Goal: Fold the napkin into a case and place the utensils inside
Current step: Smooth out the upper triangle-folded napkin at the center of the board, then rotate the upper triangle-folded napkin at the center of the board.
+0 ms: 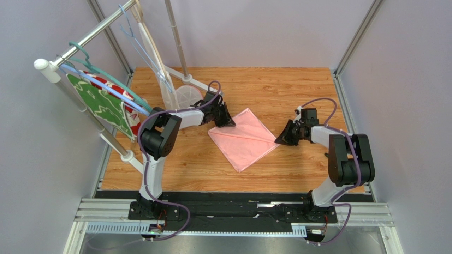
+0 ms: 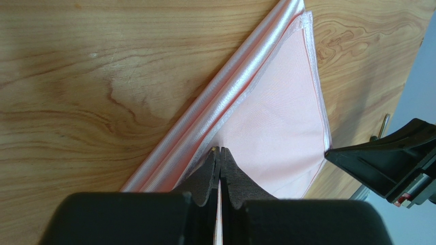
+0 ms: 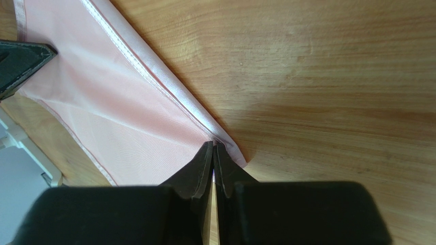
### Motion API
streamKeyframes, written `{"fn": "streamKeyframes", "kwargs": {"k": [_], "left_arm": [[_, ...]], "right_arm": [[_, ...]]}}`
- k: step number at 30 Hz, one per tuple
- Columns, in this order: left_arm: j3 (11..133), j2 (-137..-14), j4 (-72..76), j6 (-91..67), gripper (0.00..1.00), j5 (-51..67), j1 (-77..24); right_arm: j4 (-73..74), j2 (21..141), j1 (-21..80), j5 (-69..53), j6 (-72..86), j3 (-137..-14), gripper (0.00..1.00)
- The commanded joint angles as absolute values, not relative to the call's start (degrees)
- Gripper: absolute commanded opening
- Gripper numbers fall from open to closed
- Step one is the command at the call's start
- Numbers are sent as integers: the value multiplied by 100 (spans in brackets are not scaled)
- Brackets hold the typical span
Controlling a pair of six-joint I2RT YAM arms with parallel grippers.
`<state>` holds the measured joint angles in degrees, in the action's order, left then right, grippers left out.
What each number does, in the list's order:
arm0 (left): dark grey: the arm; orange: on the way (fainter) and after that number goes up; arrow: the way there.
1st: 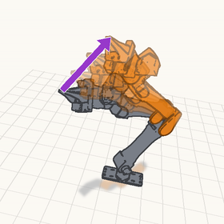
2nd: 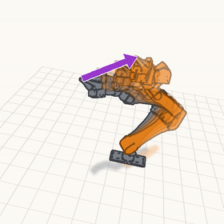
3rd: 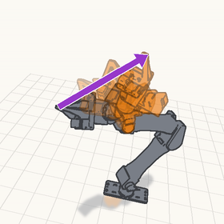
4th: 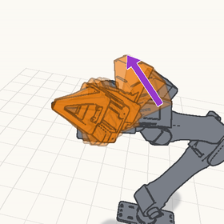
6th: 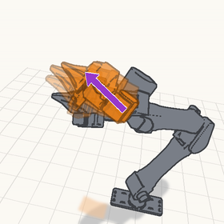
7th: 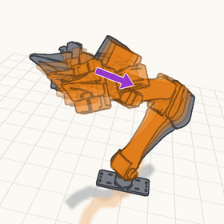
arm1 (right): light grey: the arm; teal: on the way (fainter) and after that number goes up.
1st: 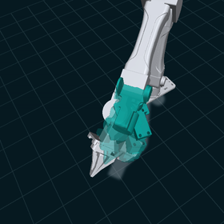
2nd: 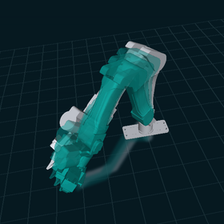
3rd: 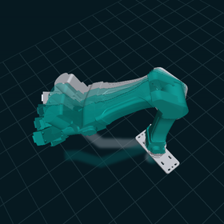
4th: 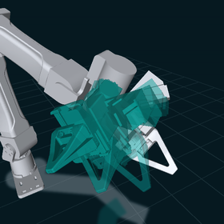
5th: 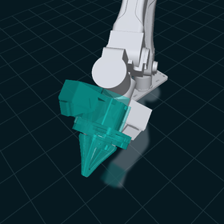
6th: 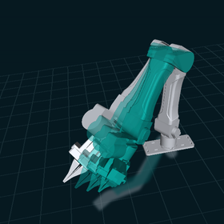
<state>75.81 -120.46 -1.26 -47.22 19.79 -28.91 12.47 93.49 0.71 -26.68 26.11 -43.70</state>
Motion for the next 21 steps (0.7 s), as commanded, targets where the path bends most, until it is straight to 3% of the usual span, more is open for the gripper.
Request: {"fn": "streamKeyframes", "kwargs": {"k": [1, 7, 14, 21], "left_arm": [[7761, -12006, -351, -4456, 3, 1855, -2891], [7787, -11611, -536, -4342, 8, 1819, -3129], [7454, -10750, -913, -3956, 24, 1670, -3296], [7531, -10712, -1467, -3331, 22, 1388, -3147]], "right_arm": [[1669, 9176, 70, -1644, 2303, -4579, 9], [2021, 8580, 141, -1609, 2215, -4807, 16], [2251, 8086, 193, -1713, 2285, -4782, 29], [1706, 8401, 790, -2118, 2786, -4746, 29]]}}
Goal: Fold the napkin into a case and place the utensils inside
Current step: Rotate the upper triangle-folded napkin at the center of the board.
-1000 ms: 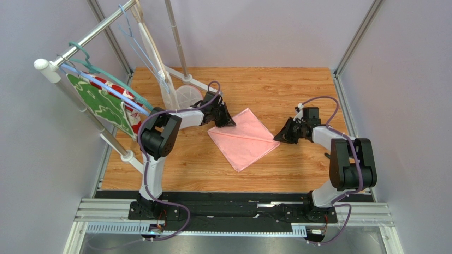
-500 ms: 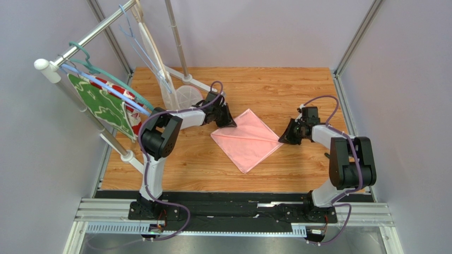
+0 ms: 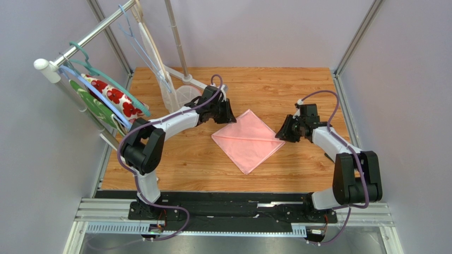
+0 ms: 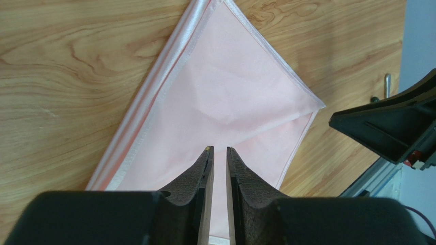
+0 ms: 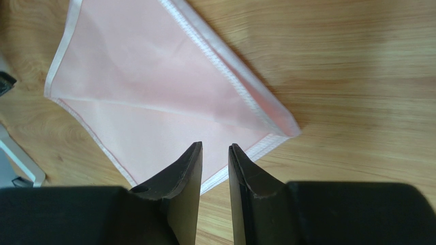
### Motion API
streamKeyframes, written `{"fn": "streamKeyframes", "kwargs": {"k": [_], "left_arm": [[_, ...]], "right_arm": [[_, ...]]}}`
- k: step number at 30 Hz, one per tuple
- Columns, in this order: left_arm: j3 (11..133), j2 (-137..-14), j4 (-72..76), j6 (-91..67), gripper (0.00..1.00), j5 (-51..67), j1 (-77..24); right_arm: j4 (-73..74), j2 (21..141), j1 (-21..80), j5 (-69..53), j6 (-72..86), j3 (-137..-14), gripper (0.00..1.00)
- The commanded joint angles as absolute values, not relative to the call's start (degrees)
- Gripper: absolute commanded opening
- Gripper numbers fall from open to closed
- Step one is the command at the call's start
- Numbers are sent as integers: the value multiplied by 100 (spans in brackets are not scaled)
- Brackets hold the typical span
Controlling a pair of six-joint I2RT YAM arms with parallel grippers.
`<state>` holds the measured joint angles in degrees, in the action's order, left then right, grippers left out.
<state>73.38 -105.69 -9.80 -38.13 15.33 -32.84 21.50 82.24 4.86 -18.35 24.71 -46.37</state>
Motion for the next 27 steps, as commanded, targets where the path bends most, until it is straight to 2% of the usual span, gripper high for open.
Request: {"fn": "streamKeyframes", "kwargs": {"k": [1, 11, 19, 23, 27], "left_arm": [[7576, -10792, -1529, -3270, 21, 1432, -3112], [7823, -11628, -1714, -3085, 18, 1275, -3103], [6602, -11066, -1108, -3664, 18, 1292, -3401], [6013, -10671, -652, -4068, 18, 1467, -3673], [5581, -10372, -220, -4464, 18, 1643, -4262]], "right_arm": [[1635, 8472, 887, -2136, 2838, -4763, 29], [1503, 9193, 949, -1767, 2663, -4781, 28], [1538, 9553, 844, -925, 2418, -5070, 28], [1792, 10098, 738, -476, 2181, -5782, 28], [2161, 10660, 747, -544, 2004, -6992, 28]]}}
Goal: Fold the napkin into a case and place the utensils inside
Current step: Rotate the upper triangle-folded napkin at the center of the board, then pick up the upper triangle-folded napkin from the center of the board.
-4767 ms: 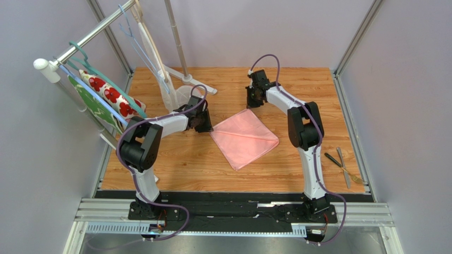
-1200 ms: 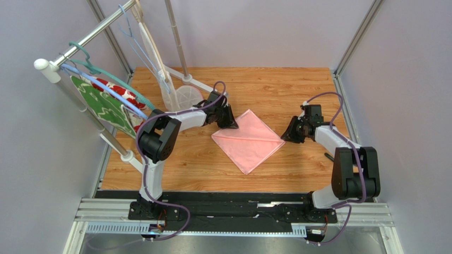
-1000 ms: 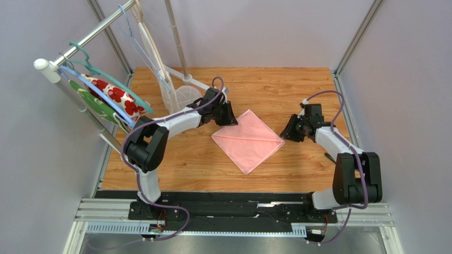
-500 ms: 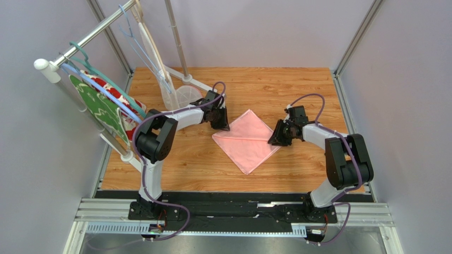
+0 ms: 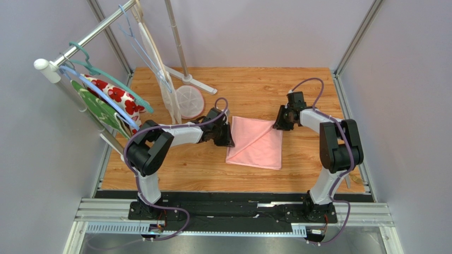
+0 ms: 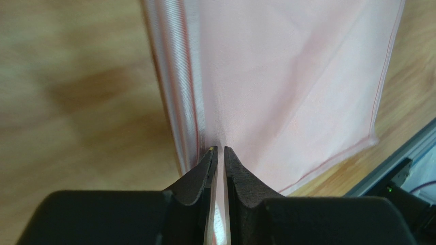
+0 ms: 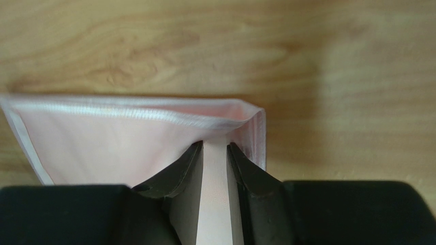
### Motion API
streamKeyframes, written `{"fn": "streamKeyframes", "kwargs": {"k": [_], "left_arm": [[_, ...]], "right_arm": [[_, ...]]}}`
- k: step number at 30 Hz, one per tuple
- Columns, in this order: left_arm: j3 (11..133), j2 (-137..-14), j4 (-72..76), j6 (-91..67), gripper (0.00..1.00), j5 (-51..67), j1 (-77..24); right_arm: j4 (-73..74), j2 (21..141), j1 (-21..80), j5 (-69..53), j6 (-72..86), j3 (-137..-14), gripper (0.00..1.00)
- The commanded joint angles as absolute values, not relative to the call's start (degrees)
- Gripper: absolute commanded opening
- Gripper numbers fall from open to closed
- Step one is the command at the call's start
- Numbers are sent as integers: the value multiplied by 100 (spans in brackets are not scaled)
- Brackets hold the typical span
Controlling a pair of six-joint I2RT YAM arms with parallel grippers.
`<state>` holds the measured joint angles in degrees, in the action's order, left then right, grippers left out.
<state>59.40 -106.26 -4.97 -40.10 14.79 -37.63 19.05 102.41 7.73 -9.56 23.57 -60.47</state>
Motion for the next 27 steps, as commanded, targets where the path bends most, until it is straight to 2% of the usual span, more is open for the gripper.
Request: {"fn": "streamKeyframes", "kwargs": {"k": [1, 4, 6, 7, 8, 9, 10, 11, 13, 15, 16, 22, 27], "left_arm": [[5590, -10354, -185, -4482, 19, 1678, -4358], [5730, -10214, -194, -4465, 22, 1819, -4605], [5686, -9881, -211, -4386, 31, 1776, -4614], [5713, -9757, -428, -4307, 39, 1697, -4597], [5817, -9651, -570, -4211, 43, 1531, -4571], [5914, -9511, -754, -4027, 47, 1486, -4527], [6011, -9475, -1121, -3965, 57, 1451, -4465], [6134, -9431, -1247, -3920, 62, 1441, -4317], [6231, -9413, -1562, -3850, 70, 1398, -4123], [6301, -9404, -1626, -3893, 73, 1187, -3851], [6337, -9430, -1687, -3894, 79, 1178, -3771], [7399, -10300, -2618, -3849, 80, 862, -3542], [7795, -10871, -2575, -3920, 80, 747, -3533]], "right_arm": [[2240, 10713, 764, -710, 1987, -7161, 29], [2845, 10636, 940, -582, 1828, -7725, 31], [3110, 10460, 1063, -423, 1758, -7822, 45], [3346, 10215, 1098, -135, 1758, -7814, 50], [3436, 10039, 1142, -10, 1767, -7761, 60], [3497, 9881, 1238, 165, 1801, -7665, 65], [3585, 9722, 1300, 280, 1828, -7447, 72], [3603, 9390, 1370, 299, 1837, -7296, 93], [3647, 9098, 1695, 404, 1863, -7024, 100], [3648, 8720, 2063, 457, 1889, -6593, 100], [3656, 8597, 2196, 622, 1968, -6418, 100], [3823, 7823, 3146, 985, 2083, -5678, 99], [3981, 7620, 3524, 1125, 2127, -5529, 99]]}}
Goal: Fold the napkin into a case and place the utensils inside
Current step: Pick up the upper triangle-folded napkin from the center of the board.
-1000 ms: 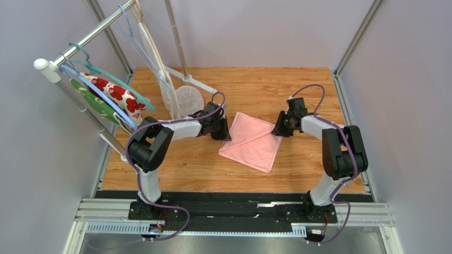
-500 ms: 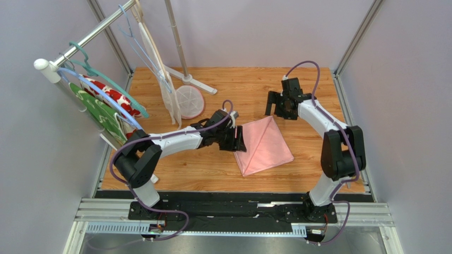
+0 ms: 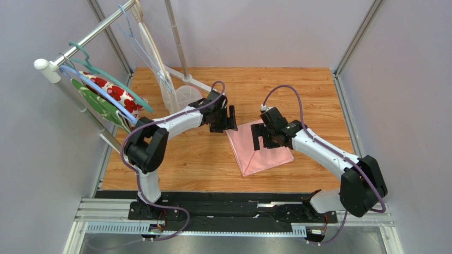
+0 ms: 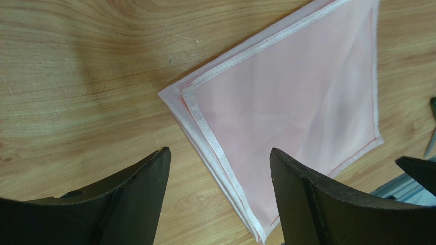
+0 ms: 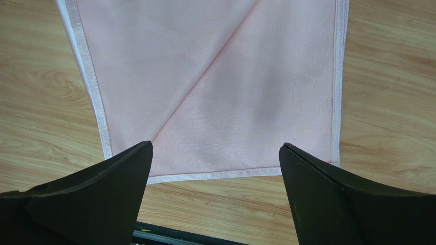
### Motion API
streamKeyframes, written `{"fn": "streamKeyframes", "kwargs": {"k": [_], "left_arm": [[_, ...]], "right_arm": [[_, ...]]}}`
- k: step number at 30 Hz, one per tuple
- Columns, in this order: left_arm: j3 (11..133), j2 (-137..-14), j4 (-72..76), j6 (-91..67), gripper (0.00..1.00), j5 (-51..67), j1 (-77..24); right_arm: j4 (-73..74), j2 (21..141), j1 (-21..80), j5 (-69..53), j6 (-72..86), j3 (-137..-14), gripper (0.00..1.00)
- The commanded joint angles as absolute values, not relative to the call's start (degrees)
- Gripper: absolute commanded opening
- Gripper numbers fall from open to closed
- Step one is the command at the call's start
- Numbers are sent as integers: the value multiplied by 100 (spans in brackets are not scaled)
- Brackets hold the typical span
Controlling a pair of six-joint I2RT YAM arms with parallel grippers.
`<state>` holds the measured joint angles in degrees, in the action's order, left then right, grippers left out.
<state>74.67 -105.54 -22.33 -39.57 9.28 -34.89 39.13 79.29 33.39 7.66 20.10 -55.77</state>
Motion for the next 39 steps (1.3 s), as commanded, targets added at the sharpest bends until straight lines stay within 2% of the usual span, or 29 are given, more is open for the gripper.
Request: {"fn": "streamKeyframes", "kwargs": {"k": [1, 15, 23, 28, 33, 35, 36, 39], "left_arm": [[7874, -10968, -2662, -3946, 79, 730, -3533], [8341, -11812, -2707, -4377, 65, 361, -3568], [8429, -12041, -3032, -4579, 55, -281, -3753], [8412, -12120, -3147, -4597, 43, -746, -3832], [8218, -11989, -2867, -4509, 31, -703, -3832], [7981, -11857, -2655, -4491, 22, -572, -3832], [7937, -11822, -2532, -4474, 12, -536, -3832], [7875, -11795, -2426, -4430, 3, -405, -3832]], "right_arm": [[3990, 7594, 3542, 1160, 2127, -5520, 99], [3841, 7725, 3814, 1186, 2224, -5361, 98], [3814, 7936, 4139, 1380, 2276, -5519, 97], [3745, 8129, 4613, 1424, 2329, -5686, 99], [3411, 8463, 5202, 1433, 2417, -5730, 100], [3331, 8734, 5325, 1476, 2461, -5791, 97], [3270, 8823, 5474, 1503, 2452, -5818, 95], [3173, 9157, 5747, 1660, 2470, -5906, 88]]}}
